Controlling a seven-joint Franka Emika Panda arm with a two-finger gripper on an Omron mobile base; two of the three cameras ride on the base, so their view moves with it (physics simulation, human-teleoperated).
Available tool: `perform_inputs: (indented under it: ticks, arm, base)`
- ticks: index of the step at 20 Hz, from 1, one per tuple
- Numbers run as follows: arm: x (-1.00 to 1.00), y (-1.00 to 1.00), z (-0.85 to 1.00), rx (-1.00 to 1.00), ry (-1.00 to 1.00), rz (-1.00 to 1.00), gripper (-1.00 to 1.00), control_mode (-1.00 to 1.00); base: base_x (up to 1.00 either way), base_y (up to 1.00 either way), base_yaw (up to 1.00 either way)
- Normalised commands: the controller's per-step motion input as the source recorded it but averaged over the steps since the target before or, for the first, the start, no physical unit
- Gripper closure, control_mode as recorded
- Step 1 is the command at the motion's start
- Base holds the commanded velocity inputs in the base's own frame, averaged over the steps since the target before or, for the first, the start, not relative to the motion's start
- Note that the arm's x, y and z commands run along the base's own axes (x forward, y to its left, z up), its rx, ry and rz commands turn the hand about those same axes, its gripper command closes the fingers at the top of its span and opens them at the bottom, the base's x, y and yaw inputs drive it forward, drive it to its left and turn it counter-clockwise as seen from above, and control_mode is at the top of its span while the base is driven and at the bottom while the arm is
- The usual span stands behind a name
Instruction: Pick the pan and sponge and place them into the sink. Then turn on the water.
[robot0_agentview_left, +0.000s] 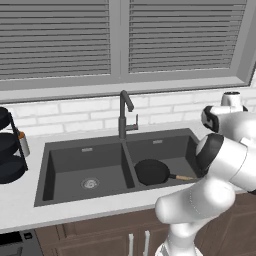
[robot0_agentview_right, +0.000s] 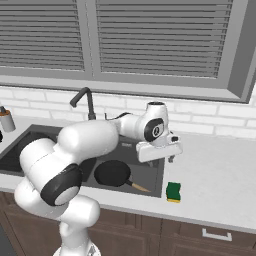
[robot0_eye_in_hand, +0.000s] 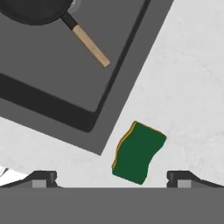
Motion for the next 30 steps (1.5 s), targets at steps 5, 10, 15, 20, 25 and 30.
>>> perform_inputs:
  ticks: [5,10,15,20,25,30]
  arm:
    - [-0.05,-0.20,-0.24,0.03,0.00,0.00,-1.00,-1.00]
    - [0.00,-0.09,-0.26,0.00,0.00,0.00,-1.00,-1.00]
    - [0.00,-0.09,-0.25,0.00,0.00,0.00,-1.00,-1.00]
    - [-0.02,-0.15,-0.19,0.00,-0.03,0.00,-1.00,-1.00]
    - [-0.05,-0.16,-0.15,0.00,-0.01,0.00,-1.00,-1.00]
    - [-0.07,-0.04,-0.21,0.00,-0.04,0.00,-1.00,-1.00]
  base:
    - [0.00,0.00,0.00]
    - [0.00,0.00,0.00]
    - [0.00,0.00,0.00]
    - [0.00,0.00,0.00]
    - [0.00,0.00,0.00]
    - [0.00,0.00,0.00]
